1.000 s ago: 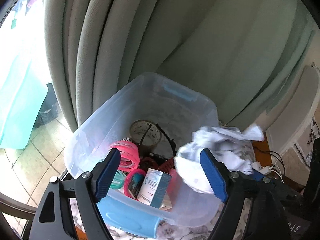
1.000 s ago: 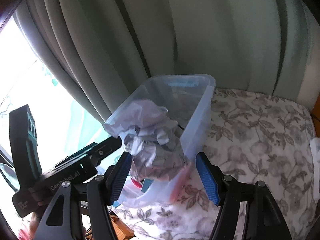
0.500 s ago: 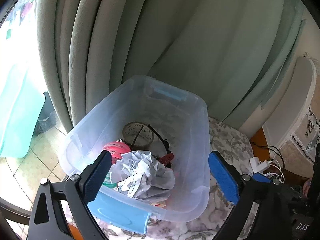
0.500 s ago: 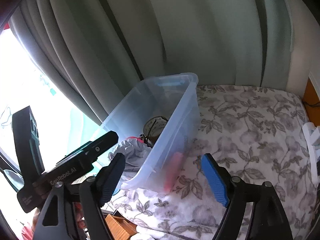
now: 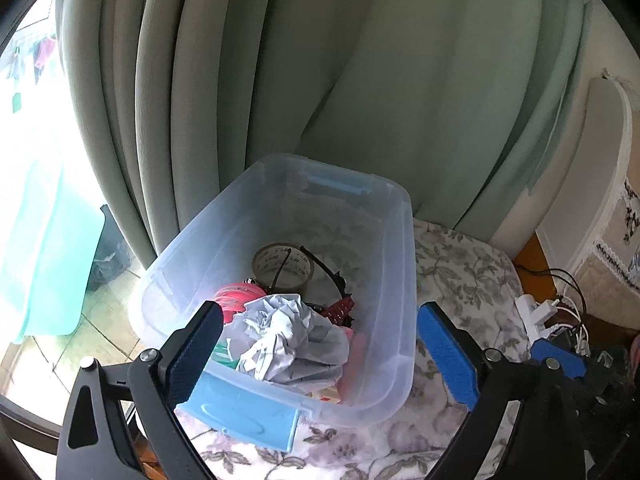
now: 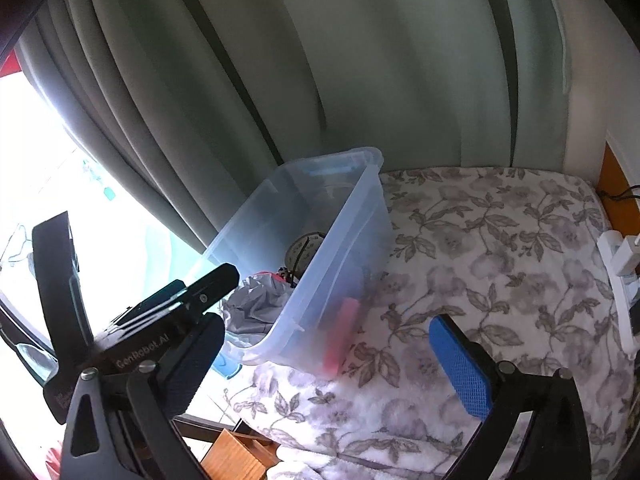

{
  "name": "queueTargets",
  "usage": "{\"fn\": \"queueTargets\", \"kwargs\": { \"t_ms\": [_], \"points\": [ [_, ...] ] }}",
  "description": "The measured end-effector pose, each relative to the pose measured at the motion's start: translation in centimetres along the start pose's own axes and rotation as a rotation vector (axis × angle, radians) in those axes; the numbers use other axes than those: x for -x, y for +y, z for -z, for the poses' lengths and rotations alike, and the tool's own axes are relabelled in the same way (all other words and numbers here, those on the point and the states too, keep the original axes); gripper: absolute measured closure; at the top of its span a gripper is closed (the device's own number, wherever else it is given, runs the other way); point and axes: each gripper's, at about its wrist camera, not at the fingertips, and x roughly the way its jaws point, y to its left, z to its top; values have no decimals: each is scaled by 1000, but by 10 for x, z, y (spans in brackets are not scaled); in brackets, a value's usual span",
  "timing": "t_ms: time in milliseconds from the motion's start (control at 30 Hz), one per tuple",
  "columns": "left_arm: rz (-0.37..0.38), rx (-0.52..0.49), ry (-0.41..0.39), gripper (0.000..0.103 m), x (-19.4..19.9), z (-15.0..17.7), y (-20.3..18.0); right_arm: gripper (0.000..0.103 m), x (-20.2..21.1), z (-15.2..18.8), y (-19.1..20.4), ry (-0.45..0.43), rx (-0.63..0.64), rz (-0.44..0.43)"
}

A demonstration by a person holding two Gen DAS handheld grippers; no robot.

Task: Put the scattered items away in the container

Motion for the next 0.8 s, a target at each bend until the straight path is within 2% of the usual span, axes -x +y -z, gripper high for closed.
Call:
{"fn": "queueTargets", "kwargs": {
  "t_ms": [400,533,800],
  "points": [
    [4,9,-9,5,10,1,3,0,12,4,12,-54,61,8],
    [-42,-17,-26,5,14,1,-1,0,15,7,19,-79,105,31],
    [-47,-23,-32,5,18,3,2,0,16,8,27,-81,141,44]
  ]
}}
